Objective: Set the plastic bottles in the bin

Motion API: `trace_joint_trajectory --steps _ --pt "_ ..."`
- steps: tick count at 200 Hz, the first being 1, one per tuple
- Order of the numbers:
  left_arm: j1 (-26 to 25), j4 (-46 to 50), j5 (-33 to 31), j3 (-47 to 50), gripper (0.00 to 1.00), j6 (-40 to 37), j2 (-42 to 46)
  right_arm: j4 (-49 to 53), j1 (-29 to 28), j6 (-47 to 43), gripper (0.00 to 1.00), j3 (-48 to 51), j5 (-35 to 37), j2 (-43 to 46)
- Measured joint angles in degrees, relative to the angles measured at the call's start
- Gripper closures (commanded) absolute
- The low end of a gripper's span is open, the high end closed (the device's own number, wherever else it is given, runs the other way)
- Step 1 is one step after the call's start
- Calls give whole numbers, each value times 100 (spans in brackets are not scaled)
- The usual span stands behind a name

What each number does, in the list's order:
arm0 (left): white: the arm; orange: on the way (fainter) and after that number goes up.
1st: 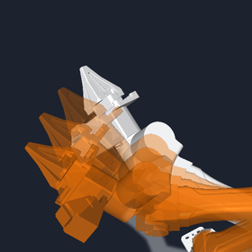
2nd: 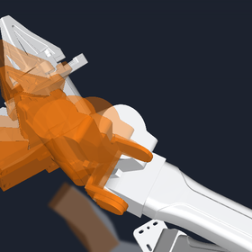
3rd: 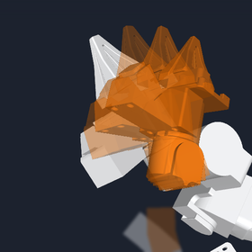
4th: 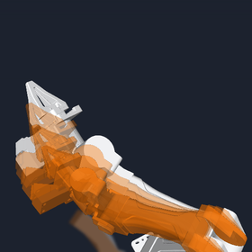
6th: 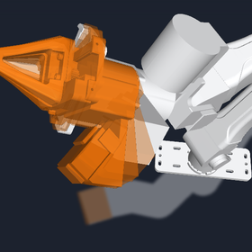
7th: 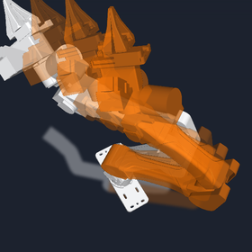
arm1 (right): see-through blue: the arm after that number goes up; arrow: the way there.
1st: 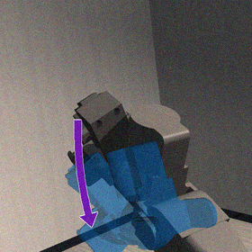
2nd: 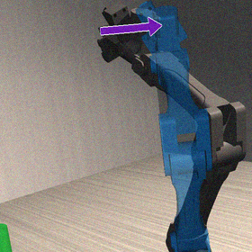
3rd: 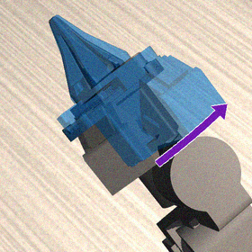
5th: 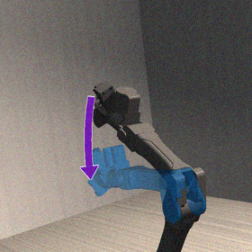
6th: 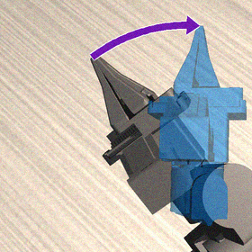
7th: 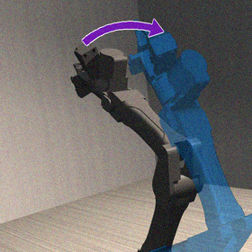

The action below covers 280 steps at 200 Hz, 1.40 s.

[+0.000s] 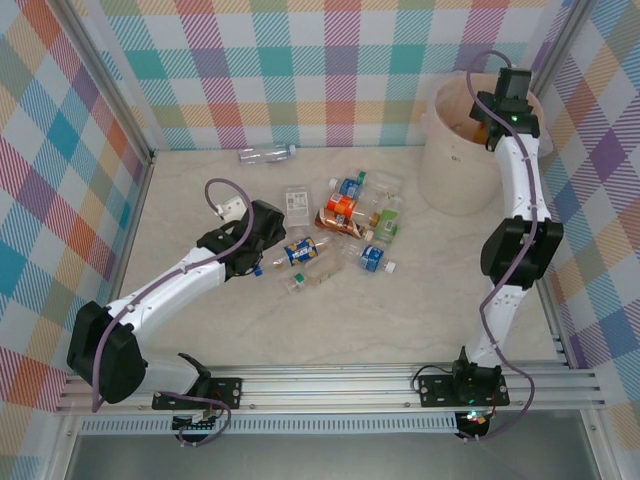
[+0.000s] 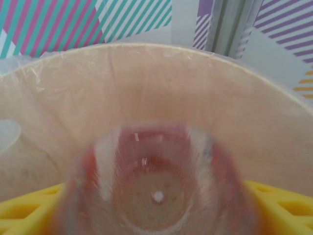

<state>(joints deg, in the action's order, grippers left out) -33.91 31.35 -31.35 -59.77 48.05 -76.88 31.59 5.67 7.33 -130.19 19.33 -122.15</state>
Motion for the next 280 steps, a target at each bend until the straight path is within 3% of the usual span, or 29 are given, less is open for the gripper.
trace_joint_trajectory --steps 66,104,147,206,246,280 --pt "74 20 46 48 0 59 0 192 0 190 8 -313 -400 -114" --pt "107 20 90 50 0 63 0 282 0 245 0 7 -673 164" --pt "122 20 195 52 0 101 0 142 -4 339 0 1139 -1250 1349" --pt "192 20 345 116 0 229 -46 -918 -310 455 0 3462 -1939 3331" --pt "210 24 452 114 0 297 -140 -1528 -457 551 0 4905 -3010 4218" --pt "236 26 525 114 0 358 -181 -1521 -704 507 0 5534 -3823 4551"
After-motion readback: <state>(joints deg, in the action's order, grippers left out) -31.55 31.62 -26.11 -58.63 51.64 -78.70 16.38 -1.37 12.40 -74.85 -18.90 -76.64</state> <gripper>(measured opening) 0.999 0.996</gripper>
